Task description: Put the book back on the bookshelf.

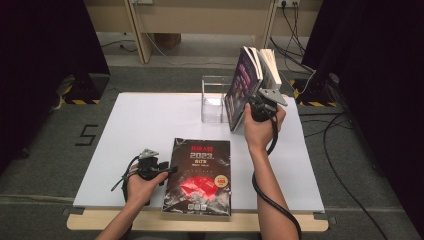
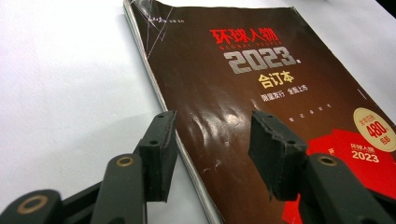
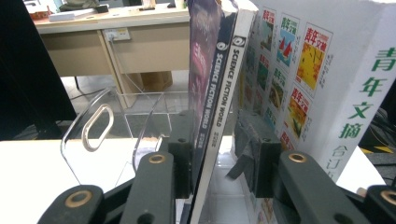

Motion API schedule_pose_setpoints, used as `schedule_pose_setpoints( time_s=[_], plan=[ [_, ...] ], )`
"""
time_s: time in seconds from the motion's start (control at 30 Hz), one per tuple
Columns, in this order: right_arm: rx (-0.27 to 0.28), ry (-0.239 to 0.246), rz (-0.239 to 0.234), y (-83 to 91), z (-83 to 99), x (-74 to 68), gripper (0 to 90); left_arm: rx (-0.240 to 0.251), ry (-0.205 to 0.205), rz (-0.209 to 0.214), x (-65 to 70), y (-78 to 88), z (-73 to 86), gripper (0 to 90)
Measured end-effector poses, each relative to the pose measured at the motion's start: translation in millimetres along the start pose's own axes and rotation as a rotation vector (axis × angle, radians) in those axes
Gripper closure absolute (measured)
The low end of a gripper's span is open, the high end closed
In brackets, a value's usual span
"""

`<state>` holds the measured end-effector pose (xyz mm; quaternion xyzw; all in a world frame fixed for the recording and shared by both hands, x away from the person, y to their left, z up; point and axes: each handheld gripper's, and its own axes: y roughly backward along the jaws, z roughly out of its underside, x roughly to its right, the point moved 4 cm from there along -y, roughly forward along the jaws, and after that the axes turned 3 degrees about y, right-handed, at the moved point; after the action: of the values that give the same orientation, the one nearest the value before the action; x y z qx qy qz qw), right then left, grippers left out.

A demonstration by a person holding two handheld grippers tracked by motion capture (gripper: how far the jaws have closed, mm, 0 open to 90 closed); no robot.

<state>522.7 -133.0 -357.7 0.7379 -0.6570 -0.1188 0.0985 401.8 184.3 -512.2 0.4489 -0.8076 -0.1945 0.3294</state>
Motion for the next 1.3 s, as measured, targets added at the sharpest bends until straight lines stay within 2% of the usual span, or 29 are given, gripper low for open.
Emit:
schedule_pose_setpoints(
  time_s=[0.67,1.3],
  plan=[
    [-0.038,-0.022,-0.073,11.6,3.6,4.0,65.7,0.007,0.005,-0.001,0.2,1.7,-0.6,50.3],
    [-0.086,-0.018,-0.104,19.9,13.6,9.7,65.4,0.006,0.010,-0.004,-0.4,1.9,-0.6,50.6]
  ],
)
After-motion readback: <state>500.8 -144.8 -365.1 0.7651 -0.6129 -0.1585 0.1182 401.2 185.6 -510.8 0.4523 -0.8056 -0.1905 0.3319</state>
